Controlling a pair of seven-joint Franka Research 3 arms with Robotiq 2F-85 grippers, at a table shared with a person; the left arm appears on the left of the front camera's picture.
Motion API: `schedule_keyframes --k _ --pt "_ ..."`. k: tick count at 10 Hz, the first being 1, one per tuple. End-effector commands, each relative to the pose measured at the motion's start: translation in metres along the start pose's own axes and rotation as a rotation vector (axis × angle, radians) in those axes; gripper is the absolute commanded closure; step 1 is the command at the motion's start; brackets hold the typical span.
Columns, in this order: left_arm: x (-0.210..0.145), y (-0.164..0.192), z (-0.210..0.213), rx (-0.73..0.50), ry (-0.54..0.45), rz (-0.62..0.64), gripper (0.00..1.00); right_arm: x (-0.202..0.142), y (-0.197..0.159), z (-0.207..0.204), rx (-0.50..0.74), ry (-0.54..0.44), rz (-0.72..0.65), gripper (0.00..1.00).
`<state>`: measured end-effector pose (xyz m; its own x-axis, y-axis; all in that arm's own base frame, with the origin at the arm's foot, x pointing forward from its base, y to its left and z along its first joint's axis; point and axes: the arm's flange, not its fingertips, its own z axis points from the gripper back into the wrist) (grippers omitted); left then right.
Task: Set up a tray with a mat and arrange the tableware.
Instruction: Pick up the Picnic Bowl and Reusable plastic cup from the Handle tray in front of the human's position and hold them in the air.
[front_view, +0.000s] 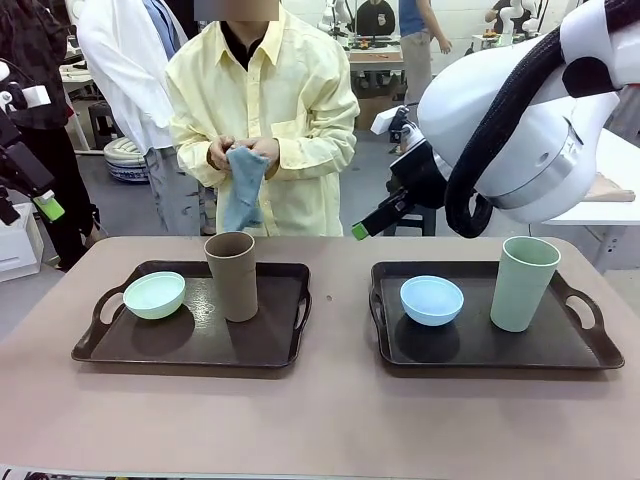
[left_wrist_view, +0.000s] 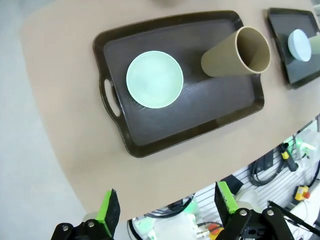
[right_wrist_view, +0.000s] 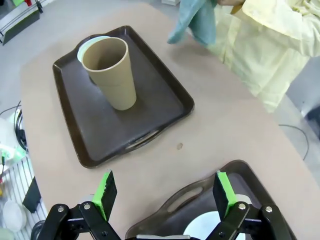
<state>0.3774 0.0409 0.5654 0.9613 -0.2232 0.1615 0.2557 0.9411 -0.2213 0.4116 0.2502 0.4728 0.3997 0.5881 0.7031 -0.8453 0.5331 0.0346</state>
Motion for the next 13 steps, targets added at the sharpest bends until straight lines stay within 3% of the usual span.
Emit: schedule_keyframes --k 1,2,3,5,8,10,13 --pt "0.0 0.0 0.002 0.012 -0.006 0.003 0.0 -0.005 0.001 0.001 -0.005 0.004 -0.003 0.0" --pt "0.0 0.0 0.0 0.0 0.0 0.0 0.0 0.0 0.0 0.0 0.0 0.0 0.0 0.0" --pt "0.011 -0.009 -0.014 0.013 0.015 0.022 0.0 0.001 -0.004 -0.018 0.071 -0.055 0.12 0.0" --pt "0.026 -0.018 -0.03 0.124 -0.005 0.062 0.0 0.019 -0.009 -0.082 0.195 -0.134 0.307 0.0" --pt "0.037 -0.012 -0.066 0.098 0.011 0.086 0.0 0.043 -0.002 -0.164 0.354 -0.165 0.556 0.0" --pt "0.04 -0.011 -0.089 0.06 0.018 0.102 0.0 0.054 0.001 -0.201 0.401 -0.145 0.605 0.0" --pt "0.046 -0.006 -0.114 0.021 0.034 0.112 0.0 0.059 0.008 -0.226 0.438 -0.111 0.551 0.0"
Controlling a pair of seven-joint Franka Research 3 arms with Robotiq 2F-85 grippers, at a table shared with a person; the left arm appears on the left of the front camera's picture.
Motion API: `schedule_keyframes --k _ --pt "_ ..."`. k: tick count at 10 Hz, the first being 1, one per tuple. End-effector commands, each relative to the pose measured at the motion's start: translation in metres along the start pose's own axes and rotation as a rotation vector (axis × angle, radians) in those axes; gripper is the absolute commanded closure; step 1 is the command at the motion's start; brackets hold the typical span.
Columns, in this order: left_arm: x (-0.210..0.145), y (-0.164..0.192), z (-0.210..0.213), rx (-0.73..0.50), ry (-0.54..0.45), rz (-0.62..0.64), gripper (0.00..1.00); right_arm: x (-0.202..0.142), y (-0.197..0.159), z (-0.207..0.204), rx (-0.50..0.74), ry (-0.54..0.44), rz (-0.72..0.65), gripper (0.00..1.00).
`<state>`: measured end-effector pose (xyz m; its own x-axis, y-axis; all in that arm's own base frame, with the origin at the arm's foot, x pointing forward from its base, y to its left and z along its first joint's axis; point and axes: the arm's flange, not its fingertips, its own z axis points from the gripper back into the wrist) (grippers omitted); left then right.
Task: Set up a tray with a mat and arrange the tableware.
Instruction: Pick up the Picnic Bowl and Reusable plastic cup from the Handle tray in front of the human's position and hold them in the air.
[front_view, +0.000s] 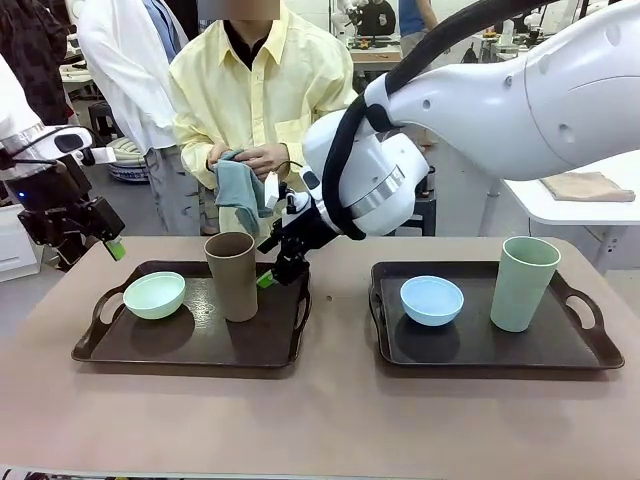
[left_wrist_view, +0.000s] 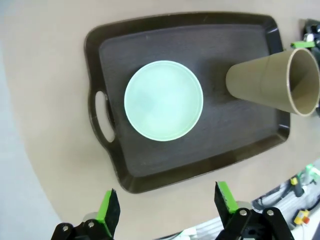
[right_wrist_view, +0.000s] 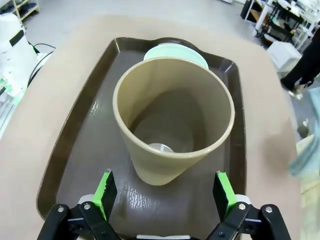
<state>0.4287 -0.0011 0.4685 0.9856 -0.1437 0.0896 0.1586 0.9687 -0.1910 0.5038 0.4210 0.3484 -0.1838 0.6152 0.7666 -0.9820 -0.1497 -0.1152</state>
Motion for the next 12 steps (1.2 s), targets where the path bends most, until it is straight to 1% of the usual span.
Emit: schedule_keyframes --k 1,2,3,4,5,6,7,8,10,12 --pt "0.006 0.0 -0.007 -0.022 -0.016 0.024 0.0 0.004 -0.008 -0.002 0.022 -0.008 -0.076 0.0" --pt "0.006 -0.001 -0.007 -0.018 -0.021 0.034 0.0 0.003 -0.006 -0.004 0.033 -0.014 -0.117 0.0" --pt "0.002 0.001 -0.005 -0.006 0.005 0.005 0.0 0.005 -0.003 -0.001 0.004 0.031 -0.207 0.0" --pt "0.002 0.001 -0.005 -0.006 0.005 0.005 0.0 0.001 -0.001 -0.004 0.013 -0.008 -0.069 0.0" --pt "0.002 0.001 -0.005 -0.006 0.005 0.005 0.0 0.001 -0.001 -0.004 0.013 -0.008 -0.069 0.0" --pt "0.004 0.001 -0.008 -0.01 0.003 0.009 0.0 0.001 -0.001 -0.003 0.014 0.0 -0.131 0.0" --pt "0.012 -0.007 -0.01 -0.059 0.032 -0.011 0.0 0.0 0.001 -0.004 0.029 -0.02 -0.107 0.0" --pt "0.017 -0.009 -0.016 -0.063 0.051 -0.018 0.0 -0.008 -0.001 -0.009 0.037 -0.019 -0.142 0.0" --pt "0.021 -0.008 -0.026 -0.033 0.048 -0.02 0.0 -0.013 -0.009 -0.019 0.027 0.004 -0.181 0.0" --pt "0.023 -0.005 -0.038 0.03 0.049 -0.014 0.0 -0.017 -0.015 -0.033 0.032 0.009 -0.197 0.0"
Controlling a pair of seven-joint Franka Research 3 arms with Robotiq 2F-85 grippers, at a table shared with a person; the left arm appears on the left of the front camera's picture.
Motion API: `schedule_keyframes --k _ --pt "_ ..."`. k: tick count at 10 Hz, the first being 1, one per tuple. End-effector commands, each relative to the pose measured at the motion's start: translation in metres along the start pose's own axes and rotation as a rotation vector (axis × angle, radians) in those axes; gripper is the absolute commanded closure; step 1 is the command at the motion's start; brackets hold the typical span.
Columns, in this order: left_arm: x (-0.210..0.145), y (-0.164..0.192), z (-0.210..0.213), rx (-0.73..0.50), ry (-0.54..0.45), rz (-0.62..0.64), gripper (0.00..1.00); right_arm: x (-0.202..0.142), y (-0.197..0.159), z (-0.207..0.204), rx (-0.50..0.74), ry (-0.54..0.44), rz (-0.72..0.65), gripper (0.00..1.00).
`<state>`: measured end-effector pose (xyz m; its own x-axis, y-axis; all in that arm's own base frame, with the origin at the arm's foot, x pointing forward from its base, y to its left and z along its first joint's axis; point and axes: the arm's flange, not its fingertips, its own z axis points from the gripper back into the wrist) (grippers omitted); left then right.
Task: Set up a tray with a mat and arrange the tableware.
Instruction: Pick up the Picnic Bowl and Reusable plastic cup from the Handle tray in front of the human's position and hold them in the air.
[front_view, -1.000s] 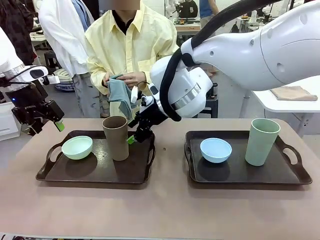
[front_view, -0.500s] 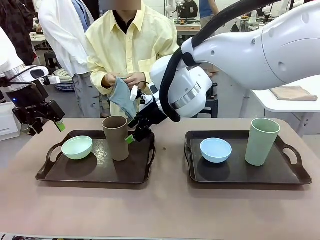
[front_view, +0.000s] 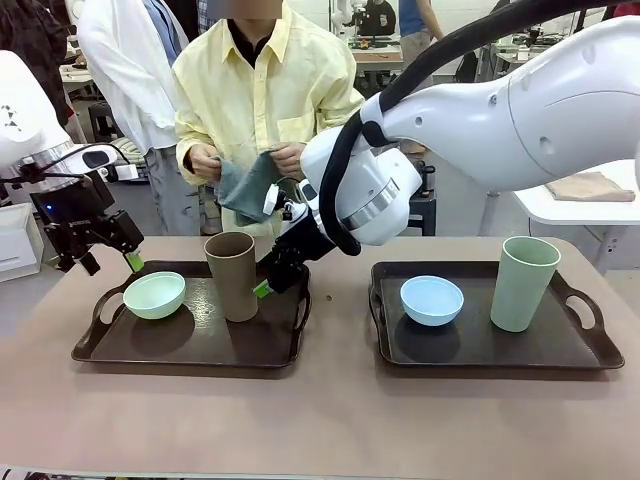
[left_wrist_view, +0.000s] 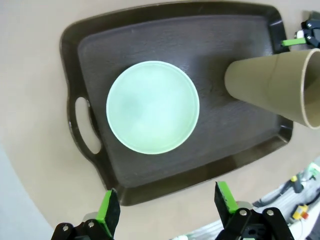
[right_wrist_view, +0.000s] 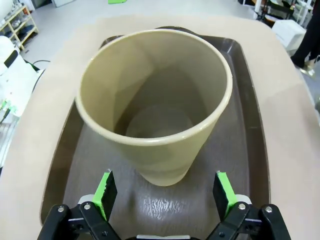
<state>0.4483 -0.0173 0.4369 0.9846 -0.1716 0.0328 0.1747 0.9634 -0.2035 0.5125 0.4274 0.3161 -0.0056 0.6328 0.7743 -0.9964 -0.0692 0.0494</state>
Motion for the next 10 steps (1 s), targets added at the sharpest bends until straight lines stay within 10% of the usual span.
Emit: schedule_keyframes --k 1,10 --pt "0.006 0.004 -0.008 0.073 -0.014 0.002 0.0 0.007 -0.01 -0.011 -0.008 0.008 -0.017 0.0" --pt "0.013 0.019 -0.052 0.1 -0.025 -0.037 0.0 0.024 -0.012 -0.053 0.011 -0.019 -0.005 0.0"
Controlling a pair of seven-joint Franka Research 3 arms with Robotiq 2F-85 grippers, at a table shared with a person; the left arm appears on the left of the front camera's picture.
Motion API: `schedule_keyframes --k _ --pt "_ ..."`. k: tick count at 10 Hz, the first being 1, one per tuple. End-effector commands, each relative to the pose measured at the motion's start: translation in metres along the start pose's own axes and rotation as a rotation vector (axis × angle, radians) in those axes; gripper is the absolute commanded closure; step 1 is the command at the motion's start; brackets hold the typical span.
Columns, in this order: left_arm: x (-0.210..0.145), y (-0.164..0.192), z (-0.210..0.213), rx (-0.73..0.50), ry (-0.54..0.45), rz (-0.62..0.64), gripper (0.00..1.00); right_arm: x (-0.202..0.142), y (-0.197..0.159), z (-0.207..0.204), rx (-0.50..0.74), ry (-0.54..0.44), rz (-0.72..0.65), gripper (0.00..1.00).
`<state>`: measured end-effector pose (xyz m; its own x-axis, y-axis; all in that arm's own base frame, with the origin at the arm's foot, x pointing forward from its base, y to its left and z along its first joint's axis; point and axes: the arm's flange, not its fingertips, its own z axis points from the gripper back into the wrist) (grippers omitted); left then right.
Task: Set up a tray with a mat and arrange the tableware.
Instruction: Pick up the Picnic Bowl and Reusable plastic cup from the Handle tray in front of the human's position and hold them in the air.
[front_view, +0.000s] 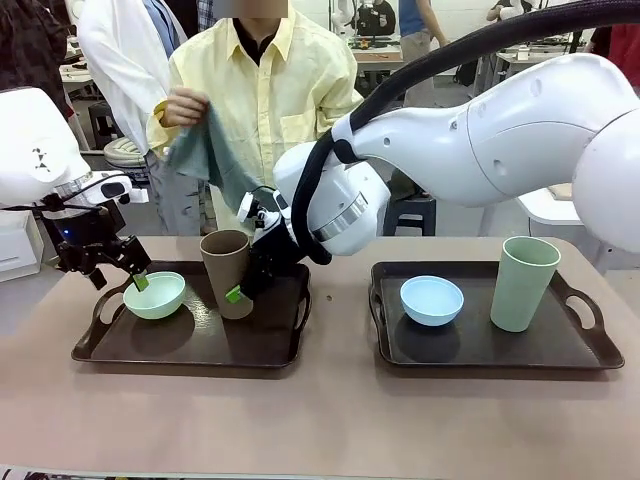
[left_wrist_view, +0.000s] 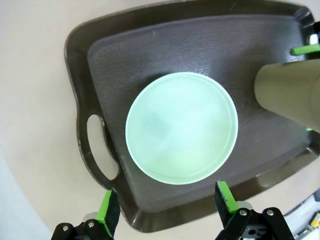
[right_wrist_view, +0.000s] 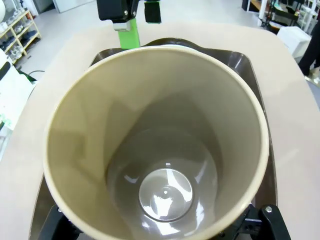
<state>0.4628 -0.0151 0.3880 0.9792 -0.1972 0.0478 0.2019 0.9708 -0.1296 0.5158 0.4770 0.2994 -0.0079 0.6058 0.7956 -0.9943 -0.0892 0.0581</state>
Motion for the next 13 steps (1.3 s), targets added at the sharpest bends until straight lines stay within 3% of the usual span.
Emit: schedule_keyframes --k 1,13 --pt "0.001 0.003 -0.008 0.029 -0.024 -0.012 0.0 0.007 -0.004 -0.006 -0.022 0.024 -0.011 0.0" --pt "0.039 0.009 -0.045 0.01 -0.029 0.08 0.0 0.004 -0.01 -0.011 -0.016 0.026 0.008 0.0"
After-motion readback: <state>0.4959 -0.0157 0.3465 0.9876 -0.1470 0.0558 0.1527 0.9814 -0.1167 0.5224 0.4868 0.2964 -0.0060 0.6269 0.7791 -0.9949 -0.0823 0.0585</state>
